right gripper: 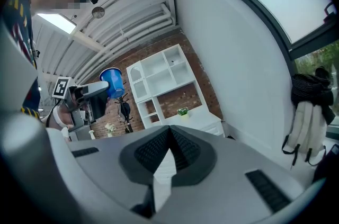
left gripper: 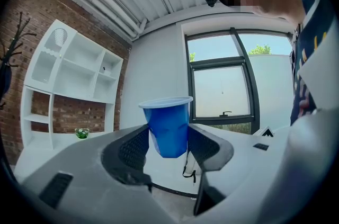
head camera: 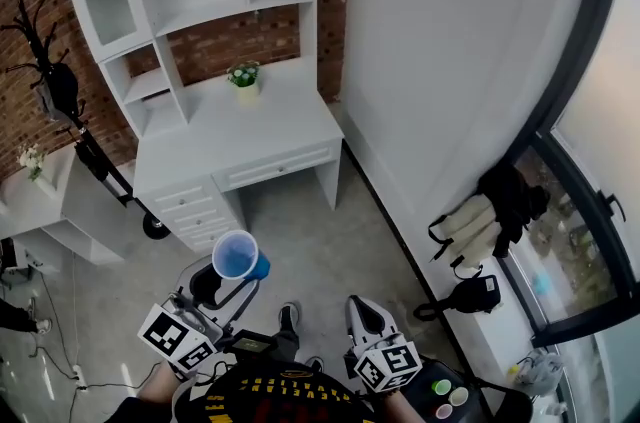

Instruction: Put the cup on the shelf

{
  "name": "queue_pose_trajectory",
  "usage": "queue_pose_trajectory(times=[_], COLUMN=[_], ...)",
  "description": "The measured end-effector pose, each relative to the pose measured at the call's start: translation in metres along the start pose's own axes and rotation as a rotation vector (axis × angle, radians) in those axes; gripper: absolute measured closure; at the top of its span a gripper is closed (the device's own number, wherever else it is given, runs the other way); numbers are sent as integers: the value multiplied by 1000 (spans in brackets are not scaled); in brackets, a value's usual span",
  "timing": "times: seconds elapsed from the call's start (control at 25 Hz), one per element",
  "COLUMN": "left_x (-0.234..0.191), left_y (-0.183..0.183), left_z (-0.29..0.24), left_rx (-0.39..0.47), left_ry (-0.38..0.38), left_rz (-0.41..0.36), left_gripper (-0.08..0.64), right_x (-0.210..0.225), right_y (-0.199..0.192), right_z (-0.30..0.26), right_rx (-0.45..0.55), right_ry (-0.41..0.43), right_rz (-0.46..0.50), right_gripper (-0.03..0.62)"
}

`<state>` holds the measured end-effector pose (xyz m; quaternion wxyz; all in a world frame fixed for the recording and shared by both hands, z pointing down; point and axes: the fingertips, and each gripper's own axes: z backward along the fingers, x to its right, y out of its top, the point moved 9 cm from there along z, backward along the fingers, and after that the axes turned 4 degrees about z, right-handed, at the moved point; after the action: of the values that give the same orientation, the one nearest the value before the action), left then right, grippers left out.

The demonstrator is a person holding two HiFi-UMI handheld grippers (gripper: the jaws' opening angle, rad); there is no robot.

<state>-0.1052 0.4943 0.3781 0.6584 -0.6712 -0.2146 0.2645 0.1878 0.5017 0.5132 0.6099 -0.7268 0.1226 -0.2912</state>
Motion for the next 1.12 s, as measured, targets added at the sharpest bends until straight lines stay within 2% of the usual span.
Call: queue_pose_trajectory(times=[0.32,0.76,1.0,1.12], left_x=[-47,-165,-217,-235], left_y=[-5,7,3,-2], left_z=[-57,-114,-132,-143], left_rx=[10,51,27,22], left_ry=[-52,-74,-60,-67], left_rz=[22,67,-6,28], left_gripper=[328,328,328,328], right_x=[34,42,39,42], right_y=[8,44,53,49], right_z=[-42,-165,-218,-234], right_rx=[-6,4,-6,-41], right_ry=[-61,-65,-73,-71], right_rz=[3,16,29,21], right_gripper=[600,600,600,600])
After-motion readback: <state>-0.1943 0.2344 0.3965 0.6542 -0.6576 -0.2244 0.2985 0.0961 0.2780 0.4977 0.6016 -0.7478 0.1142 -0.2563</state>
